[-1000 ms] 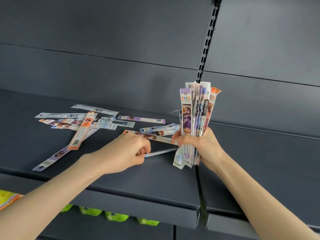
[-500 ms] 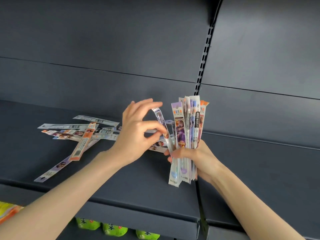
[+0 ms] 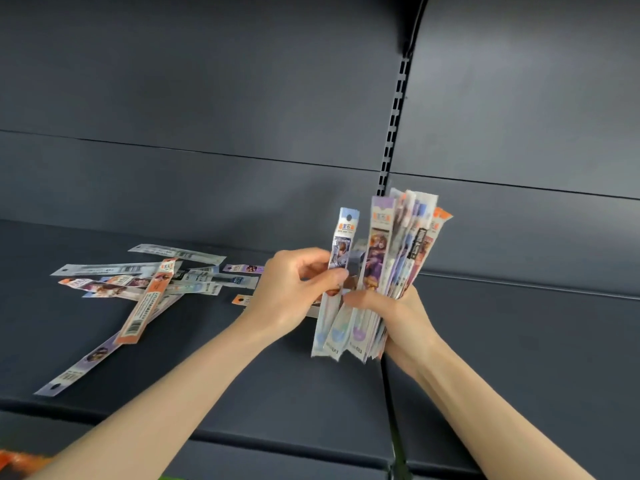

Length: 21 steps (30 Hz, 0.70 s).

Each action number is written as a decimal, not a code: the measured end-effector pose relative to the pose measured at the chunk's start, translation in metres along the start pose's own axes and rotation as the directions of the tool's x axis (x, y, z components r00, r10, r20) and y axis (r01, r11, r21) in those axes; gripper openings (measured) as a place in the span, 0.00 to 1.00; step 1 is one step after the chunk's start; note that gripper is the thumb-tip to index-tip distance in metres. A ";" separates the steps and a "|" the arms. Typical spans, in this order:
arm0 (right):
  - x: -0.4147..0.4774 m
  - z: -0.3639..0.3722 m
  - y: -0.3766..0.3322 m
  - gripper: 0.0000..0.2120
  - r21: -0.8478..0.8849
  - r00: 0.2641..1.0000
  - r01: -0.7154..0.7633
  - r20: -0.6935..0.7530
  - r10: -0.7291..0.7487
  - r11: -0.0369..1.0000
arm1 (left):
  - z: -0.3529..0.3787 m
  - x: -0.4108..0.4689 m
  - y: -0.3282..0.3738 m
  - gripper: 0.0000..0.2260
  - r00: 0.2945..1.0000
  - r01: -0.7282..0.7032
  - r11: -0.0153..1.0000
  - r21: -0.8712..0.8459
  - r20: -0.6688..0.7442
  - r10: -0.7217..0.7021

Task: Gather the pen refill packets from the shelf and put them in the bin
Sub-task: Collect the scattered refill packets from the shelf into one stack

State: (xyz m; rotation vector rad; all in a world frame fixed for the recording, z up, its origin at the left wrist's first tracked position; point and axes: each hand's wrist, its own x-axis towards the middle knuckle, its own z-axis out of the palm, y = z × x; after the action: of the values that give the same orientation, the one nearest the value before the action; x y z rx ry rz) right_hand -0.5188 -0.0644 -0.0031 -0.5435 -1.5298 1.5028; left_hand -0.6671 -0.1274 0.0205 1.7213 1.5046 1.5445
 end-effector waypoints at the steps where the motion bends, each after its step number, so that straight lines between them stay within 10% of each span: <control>1: 0.001 -0.002 -0.001 0.17 0.017 1.000 0.010 -0.019 -0.009 1.000 | -0.002 0.000 -0.001 0.03 1.000 0.012 1.000 0.004 -0.008 -0.012; 21: -0.002 0.007 0.004 0.16 -0.228 0.995 -0.002 0.097 0.024 0.974 | -0.007 0.009 0.001 0.12 0.958 0.128 0.967 -0.221 0.281 -0.062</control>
State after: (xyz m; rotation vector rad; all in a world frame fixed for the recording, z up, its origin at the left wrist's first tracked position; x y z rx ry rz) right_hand -0.5247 -0.0697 -0.0064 -0.6194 -1.7924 1.3901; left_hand -0.6741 -0.1221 0.0277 1.6202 1.1952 1.3159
